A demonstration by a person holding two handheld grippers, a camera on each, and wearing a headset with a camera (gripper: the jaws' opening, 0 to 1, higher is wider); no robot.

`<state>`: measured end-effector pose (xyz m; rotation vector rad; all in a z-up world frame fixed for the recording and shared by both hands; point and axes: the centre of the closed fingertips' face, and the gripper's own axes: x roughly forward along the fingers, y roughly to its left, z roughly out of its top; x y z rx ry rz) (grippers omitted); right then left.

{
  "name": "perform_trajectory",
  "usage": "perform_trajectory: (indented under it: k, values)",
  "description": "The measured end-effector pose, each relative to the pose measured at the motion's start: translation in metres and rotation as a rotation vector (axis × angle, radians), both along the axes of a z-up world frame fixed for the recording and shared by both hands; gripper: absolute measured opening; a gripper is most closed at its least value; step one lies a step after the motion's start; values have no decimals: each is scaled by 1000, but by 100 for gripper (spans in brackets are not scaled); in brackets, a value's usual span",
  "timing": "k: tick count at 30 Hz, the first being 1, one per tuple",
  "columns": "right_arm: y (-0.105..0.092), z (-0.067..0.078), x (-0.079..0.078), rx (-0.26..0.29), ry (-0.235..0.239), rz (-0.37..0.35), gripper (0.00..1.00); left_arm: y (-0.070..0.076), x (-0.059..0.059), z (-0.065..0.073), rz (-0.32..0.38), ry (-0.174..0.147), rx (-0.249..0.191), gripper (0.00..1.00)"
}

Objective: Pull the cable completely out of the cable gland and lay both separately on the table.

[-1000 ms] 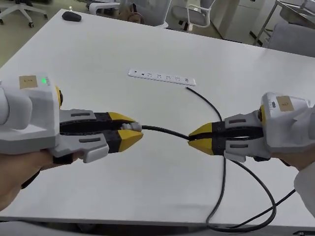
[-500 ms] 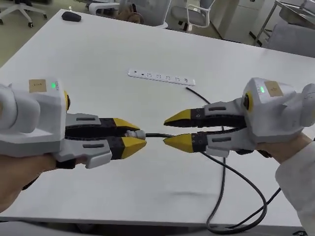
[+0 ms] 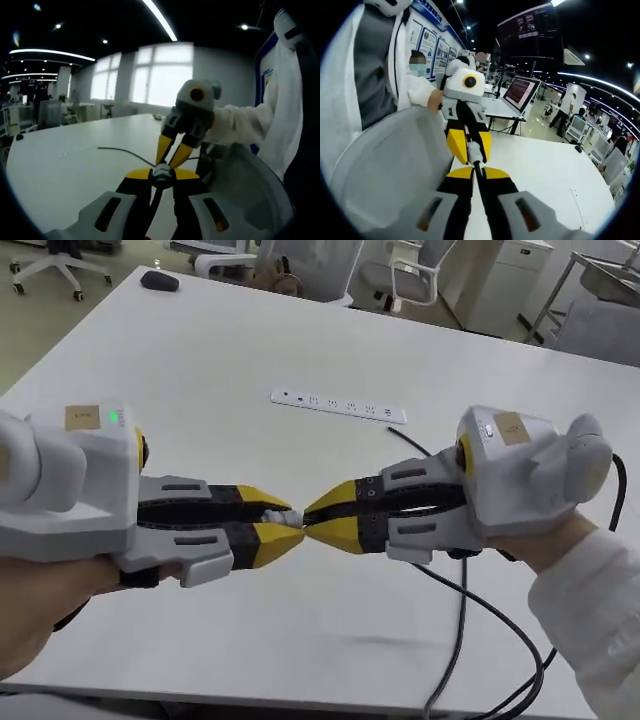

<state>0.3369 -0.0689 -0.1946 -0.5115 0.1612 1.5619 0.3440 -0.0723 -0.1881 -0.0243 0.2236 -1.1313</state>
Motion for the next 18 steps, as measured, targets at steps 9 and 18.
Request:
perform_trajectory:
  k: [9,18]
  values:
    - [-13,-2,7,-1,3,-36,5,3,3,0,18,3,3,17]
    - [-42,-5,17,-18,14,-109,5,7,8,0,34,7,0,17]
